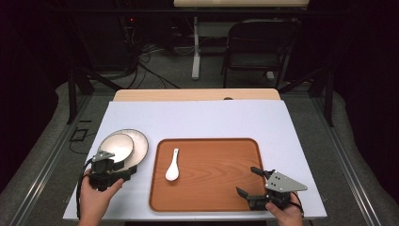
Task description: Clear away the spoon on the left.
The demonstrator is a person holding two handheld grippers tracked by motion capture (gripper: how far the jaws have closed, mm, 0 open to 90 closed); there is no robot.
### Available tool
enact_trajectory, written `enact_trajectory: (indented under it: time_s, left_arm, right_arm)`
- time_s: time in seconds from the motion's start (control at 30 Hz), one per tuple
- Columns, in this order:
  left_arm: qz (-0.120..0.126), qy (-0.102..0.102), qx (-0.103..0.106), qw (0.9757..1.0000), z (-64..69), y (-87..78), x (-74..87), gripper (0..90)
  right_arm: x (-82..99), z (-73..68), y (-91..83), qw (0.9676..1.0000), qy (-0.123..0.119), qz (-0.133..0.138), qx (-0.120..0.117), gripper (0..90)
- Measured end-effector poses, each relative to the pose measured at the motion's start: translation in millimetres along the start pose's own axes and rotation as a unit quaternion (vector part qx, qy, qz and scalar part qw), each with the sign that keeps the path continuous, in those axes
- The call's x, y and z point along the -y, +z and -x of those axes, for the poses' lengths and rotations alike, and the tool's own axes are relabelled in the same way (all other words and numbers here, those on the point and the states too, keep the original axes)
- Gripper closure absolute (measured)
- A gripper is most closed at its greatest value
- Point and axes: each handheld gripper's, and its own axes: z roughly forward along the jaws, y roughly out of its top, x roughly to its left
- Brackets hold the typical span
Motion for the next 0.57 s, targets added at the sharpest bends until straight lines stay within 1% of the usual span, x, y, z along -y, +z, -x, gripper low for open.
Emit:
enact_trajectory:
  time_s: [0.17,0.23,0.3,0.5,0.57]
  left_arm:
    - [0.004,-0.002,0.006,1.0,-0.3,1.4,4.6,41.1]
    - [0.001,-0.001,0.005,1.0,-0.1,1.7,5.6,41.1]
    - [0.003,-0.001,0.005,1.0,0.1,1.8,6.8,41.0]
    - [0.0,-0.004,0.01,0.9999,1.1,1.6,7.5,42.0]
    - [0.0,-0.008,0.023,0.9997,3.0,1.3,5.2,44.8]
  right_arm:
    - [0.1,0.0,0.1,1.0,0.0,0.0,-0.001,15.4]
    - [0.2,0.1,0.1,1.0,-0.001,0.0,-0.001,15.4]
    - [0.3,0.1,0.2,1.0,-0.001,-0.001,-0.001,15.4]
    - [0.2,-0.1,0.5,1.0,-0.001,-0.001,-0.001,15.4]
    - [0.4,-0.4,0.7,1.0,0.002,-0.001,-0.002,15.4]
